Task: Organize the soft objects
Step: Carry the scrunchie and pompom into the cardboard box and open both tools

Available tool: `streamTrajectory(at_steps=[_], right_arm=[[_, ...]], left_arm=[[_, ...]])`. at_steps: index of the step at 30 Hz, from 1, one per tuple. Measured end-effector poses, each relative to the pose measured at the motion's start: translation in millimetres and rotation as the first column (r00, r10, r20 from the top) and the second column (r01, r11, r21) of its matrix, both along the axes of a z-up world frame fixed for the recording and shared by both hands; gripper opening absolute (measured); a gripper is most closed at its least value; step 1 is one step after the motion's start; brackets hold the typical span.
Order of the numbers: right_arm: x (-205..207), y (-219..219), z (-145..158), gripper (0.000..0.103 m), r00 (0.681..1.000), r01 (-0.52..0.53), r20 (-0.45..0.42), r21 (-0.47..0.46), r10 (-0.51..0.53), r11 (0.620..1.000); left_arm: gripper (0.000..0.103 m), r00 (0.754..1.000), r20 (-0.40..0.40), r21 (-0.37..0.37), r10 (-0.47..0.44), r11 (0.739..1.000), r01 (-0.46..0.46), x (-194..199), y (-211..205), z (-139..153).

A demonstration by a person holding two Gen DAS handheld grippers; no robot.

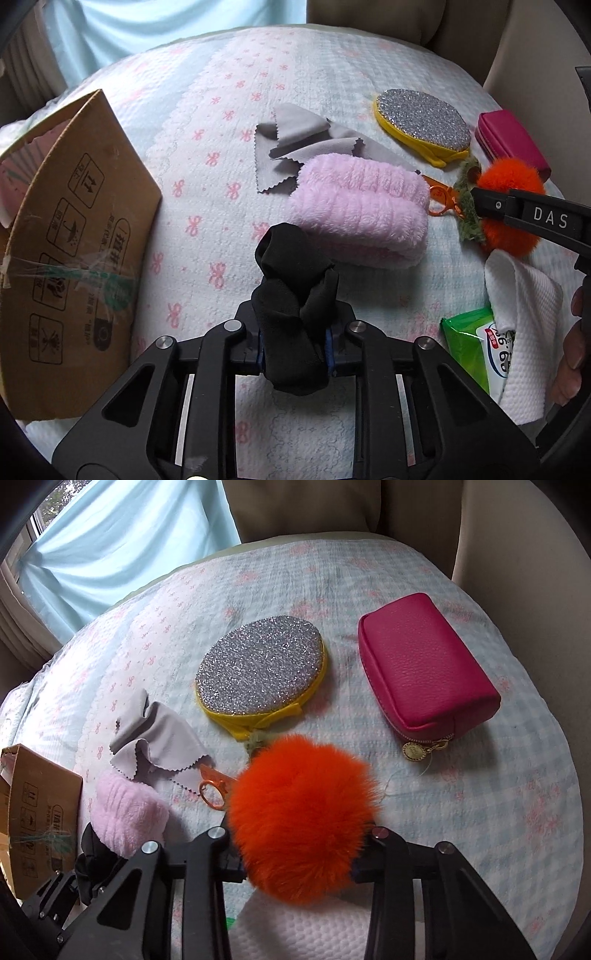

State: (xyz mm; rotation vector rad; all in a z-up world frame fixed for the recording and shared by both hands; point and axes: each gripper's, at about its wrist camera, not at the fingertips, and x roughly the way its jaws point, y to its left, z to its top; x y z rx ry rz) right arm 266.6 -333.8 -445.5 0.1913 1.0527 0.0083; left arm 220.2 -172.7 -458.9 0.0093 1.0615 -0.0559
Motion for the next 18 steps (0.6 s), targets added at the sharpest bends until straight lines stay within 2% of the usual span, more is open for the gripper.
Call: streamTrajectory(at_steps=[5,10,13,18], right_arm=[[-4,2,10,0.034,1.0,-0.002,0.027,-0.014,0.002,1.0],[-10,4,29,0.034,0.998,0.006,0.059,-0.026,-0.005,1.0],[-17,5,47,0.033,0.996,0.015,0.083,-0.034,-0.012,0.999],[-33,12,92,0.033,0.991,0.033,0.128,-0.055,-0.026,0.998]], left_arm=[[0.018,1.0,0.004,-0.005,0.007,1.0,-0.007,-1,5,5],[0.018,1.0,0.026,-0.023,0.005,1.0,-0.004,-5,9,23],[0.018,0.999,0.053,-0.033,-0.005,0.999,0.007,-10,10,42],[0.018,0.993,0.115,-0.07,0.002,0.998,0.006,-18,19,92]])
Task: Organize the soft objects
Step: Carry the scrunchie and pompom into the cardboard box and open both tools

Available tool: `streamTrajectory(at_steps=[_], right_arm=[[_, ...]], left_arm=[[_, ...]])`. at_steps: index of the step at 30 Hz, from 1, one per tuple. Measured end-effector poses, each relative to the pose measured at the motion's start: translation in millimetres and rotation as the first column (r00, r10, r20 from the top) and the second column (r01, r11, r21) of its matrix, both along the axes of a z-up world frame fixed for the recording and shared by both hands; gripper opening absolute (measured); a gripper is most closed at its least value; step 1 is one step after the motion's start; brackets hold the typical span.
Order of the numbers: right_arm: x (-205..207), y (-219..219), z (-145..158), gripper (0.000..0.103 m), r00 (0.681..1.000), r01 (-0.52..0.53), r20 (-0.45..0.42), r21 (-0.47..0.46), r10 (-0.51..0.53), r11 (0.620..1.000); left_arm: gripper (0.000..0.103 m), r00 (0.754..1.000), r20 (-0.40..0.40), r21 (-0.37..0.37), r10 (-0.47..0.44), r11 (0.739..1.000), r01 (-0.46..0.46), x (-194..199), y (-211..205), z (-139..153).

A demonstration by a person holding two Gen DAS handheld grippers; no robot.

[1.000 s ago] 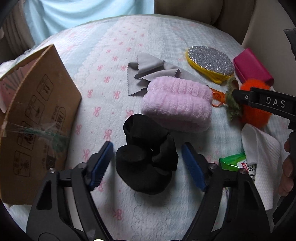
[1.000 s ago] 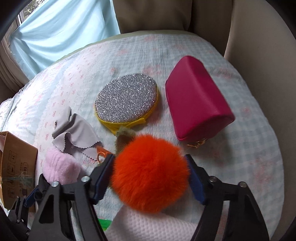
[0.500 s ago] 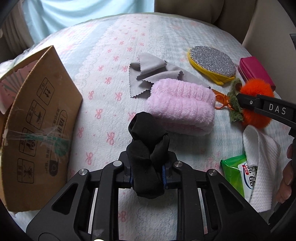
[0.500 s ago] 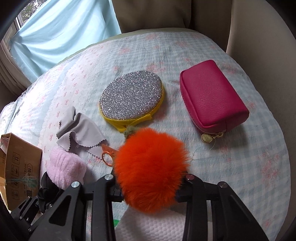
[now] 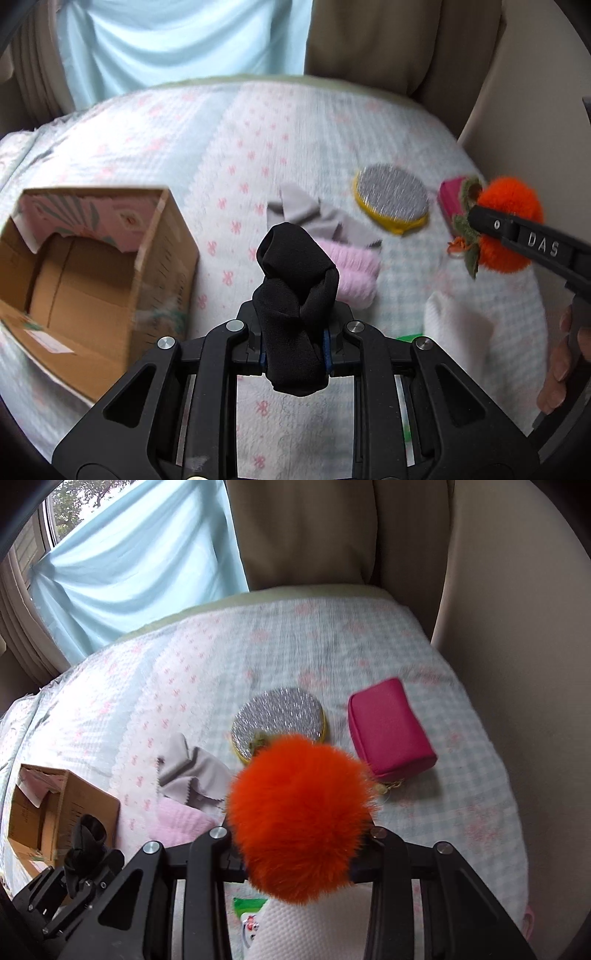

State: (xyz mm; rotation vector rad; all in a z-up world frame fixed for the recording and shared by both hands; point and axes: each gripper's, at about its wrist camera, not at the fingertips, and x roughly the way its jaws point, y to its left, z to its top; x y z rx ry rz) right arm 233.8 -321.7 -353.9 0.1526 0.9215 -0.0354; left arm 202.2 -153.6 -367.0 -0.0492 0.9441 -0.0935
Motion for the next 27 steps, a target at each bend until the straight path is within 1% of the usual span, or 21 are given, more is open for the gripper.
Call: streamTrajectory(at_steps=[5,9,13,16,18,22,27], right_arm=[[-19,13,60,0.033,0.999,0.025,0.031,-0.033,-0.024,0.999],[-37,35,110,0.033,0.998,0.034,0.054,-0.044,-0.031,0.998],[-55,69,160,0.033,0.996,0.037,0.085,-0.048,-0.033,0.998],[-65,101,190,0.033,0.993,0.04,0.109,-0.051,-0.034,0.998],[-71,124,206,0.033,0.992,0.035,0.12,-0.053,-0.029,0.998],[-77,175,226,0.033,0.991,0.015,0.137,-0.06,-0.007,0.998],[-80,231,234,0.033,0.989,-0.006,0.147,-0.057,0.014,0.998]], left_arm=[[0.018,0.998,0.059,-0.053,-0.014,0.998,0.017,-6,19,62],[0.018,0.993,0.115,-0.069,-0.026,0.997,0.034,-9,42,116],[0.018,0.989,0.142,-0.085,-0.033,0.995,0.045,-10,71,163],[0.018,0.987,0.155,-0.084,-0.047,0.995,0.06,-14,100,192],[0.018,0.986,0.153,-0.075,-0.062,0.994,0.074,-16,120,204],[0.018,0.987,0.14,-0.04,-0.084,0.995,0.09,-17,168,220],[0.018,0.99,0.125,-0.024,-0.067,0.997,0.071,-14,235,231]])
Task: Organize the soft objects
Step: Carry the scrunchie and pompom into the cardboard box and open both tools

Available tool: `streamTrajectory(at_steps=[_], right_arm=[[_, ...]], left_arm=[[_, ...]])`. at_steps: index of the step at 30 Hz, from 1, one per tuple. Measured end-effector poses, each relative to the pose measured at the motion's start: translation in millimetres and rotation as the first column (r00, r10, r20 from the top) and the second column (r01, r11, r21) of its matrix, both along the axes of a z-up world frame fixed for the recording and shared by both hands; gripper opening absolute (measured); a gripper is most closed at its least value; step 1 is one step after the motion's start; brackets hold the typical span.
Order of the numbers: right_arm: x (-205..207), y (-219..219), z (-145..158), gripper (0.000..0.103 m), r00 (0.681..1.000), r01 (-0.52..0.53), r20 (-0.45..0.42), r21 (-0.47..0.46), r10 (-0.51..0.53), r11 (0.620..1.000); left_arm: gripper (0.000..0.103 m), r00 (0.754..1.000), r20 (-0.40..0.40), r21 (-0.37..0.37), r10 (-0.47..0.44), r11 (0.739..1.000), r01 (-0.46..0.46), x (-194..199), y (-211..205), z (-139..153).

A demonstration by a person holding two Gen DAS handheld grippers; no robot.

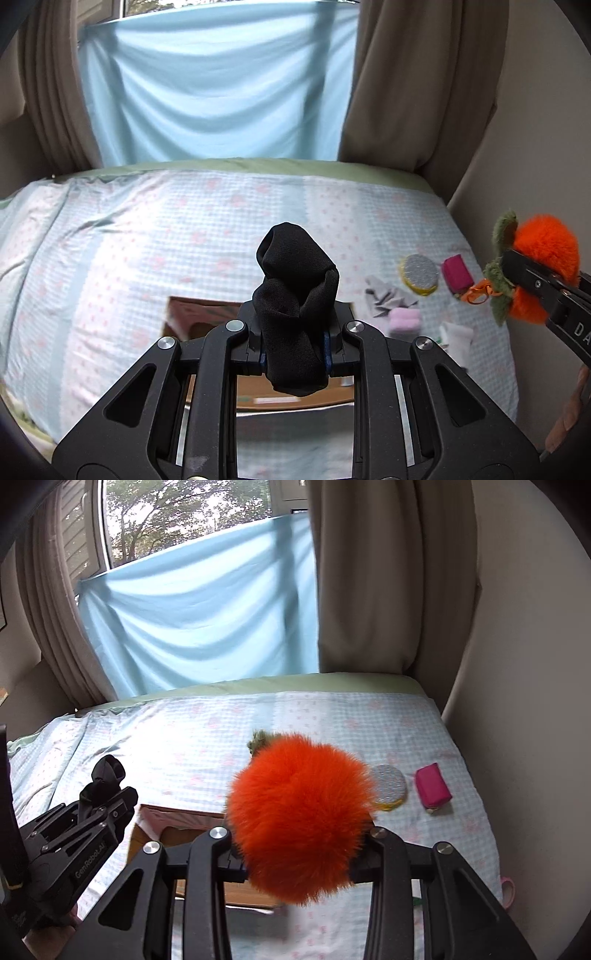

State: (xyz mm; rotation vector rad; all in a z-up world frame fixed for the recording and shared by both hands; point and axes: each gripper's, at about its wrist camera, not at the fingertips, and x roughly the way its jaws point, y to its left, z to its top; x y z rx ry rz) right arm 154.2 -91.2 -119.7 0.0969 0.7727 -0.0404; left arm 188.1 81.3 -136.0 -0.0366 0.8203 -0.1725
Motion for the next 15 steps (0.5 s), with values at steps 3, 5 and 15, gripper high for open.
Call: streamTrajectory(at_steps=[3,5,15], right_arm=[[2,33,-6,0.033,1.0,-0.022,-0.005,-0.006,0.022,1.0],[4,53,-11,0.033,0.999,-0.038,-0.012,-0.006,0.038,0.999],[36,112,-74,0.033,0.984,-0.067,-0.163,0.045,0.073,0.997]], left_arm=[[0.018,1.0,-0.01,0.021,0.002,1.0,-0.002,4,33,-1],[0.018,1.0,-0.016,0.034,-0.001,0.999,0.002,5,52,-4],[0.018,0.984,-0.163,0.087,-0.077,0.992,0.093,33,94,-60]])
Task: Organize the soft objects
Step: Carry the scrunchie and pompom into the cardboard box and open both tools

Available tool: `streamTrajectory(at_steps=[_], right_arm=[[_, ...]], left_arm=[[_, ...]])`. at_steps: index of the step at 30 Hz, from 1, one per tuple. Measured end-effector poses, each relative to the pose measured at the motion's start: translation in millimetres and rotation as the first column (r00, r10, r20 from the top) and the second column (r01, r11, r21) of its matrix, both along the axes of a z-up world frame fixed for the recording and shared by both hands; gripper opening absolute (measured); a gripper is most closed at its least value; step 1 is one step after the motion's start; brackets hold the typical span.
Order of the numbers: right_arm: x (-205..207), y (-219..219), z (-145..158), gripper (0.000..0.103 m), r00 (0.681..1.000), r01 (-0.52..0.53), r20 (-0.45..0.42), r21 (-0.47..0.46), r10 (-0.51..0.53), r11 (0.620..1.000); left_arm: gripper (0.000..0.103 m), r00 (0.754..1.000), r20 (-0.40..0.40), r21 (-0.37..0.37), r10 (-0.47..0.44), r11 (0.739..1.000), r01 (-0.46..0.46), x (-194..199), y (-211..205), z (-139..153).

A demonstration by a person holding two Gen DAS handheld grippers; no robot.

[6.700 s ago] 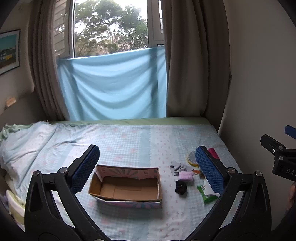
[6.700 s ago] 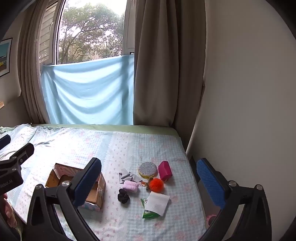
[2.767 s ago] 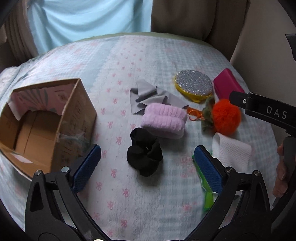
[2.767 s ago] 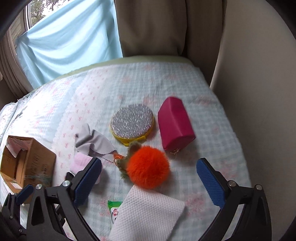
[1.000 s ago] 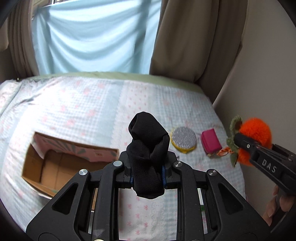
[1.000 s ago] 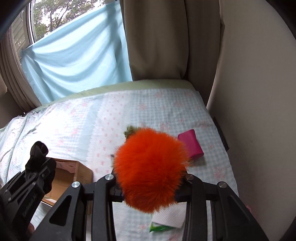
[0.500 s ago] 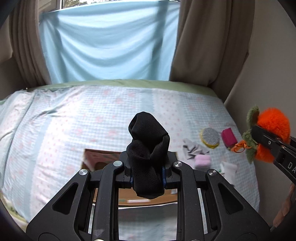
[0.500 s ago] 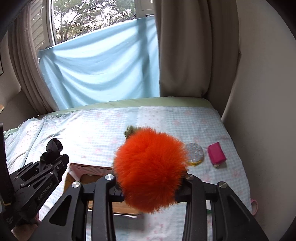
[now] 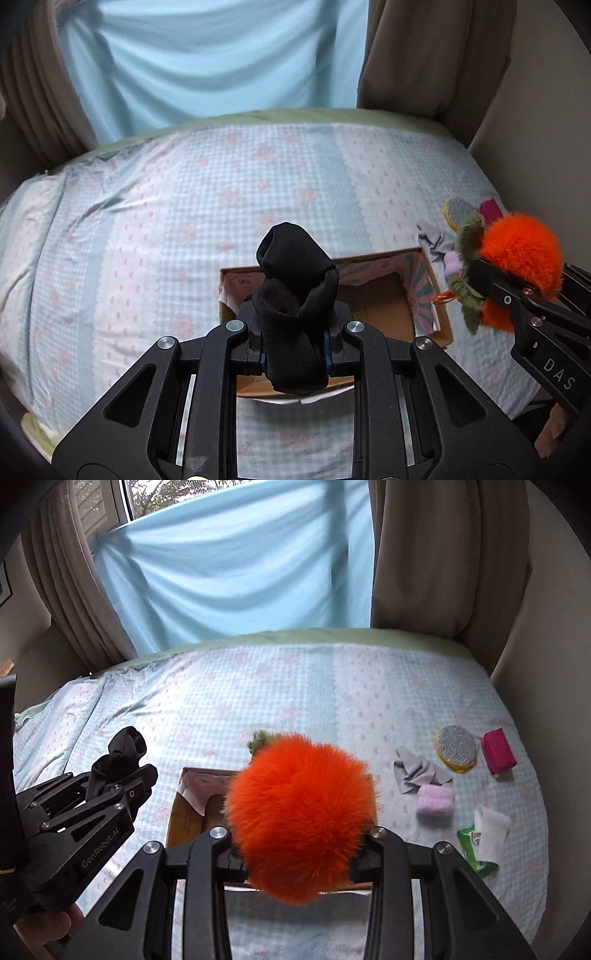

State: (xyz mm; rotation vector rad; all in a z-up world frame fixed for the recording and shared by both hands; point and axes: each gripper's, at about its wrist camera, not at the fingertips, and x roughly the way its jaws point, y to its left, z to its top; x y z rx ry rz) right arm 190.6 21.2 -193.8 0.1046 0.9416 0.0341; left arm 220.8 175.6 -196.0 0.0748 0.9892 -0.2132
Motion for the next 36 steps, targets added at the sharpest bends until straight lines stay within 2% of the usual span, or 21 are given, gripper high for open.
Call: streamTrajectory(at_steps=[6,13,20,24,27,31,32,33,34,36], right_arm=[[32,13,-49,0.033,0.988,-0.003,-0.153,0.028,0.007,1.0],[74,9,-102,0.033,0.945,0.024,-0.327,0.054,-0.005,0.998],[103,4,-154,0.033,0.886,0.021,-0.463,0.062,0.01,0.998],[114,-1,-180,0.033,0.854,0.039,-0.52,0.079,0.008,0.996],[119,-3,-192,0.033,0.843,0.05,-0.539,0.082,0.002,0.995],[123,-5,-199,0.033,0.833,0.058,-0.554,0.087,-0.001,0.995],[124,-5,-199,0.035,0.833,0.057,-0.553,0.087,0.001,0.995],[125,-5,-200,0.039,0.835,0.055,-0.55,0.086,0.001,0.995],[125,-5,-200,0.044,0.84,0.056,-0.542,0.083,-0.002,0.995],[128,-6,-202,0.078,0.84,0.063,-0.543,0.083,-0.008,0.995]], left_arm=[[0.018,0.989,-0.139,0.036,-0.043,0.998,0.049,28,3,-54],[0.018,0.96,-0.276,0.038,-0.047,0.997,0.06,57,-1,-108],[0.018,0.901,-0.433,0.047,-0.031,0.997,0.056,71,-10,-163],[0.018,0.858,-0.513,0.074,-0.019,0.995,0.067,74,-17,-192],[0.018,0.828,-0.561,0.093,-0.019,0.992,0.086,77,-21,-210],[0.019,0.821,-0.571,0.106,-0.02,0.99,0.097,79,-23,-217],[0.023,0.82,-0.572,0.104,-0.023,0.989,0.101,79,-23,-218],[0.047,0.823,-0.567,0.111,-0.026,0.988,0.107,77,-24,-217],[0.097,0.83,-0.557,0.11,-0.035,0.987,0.115,76,-26,-216],[0.103,0.841,-0.538,0.11,-0.051,0.985,0.13,73,-29,-212]])
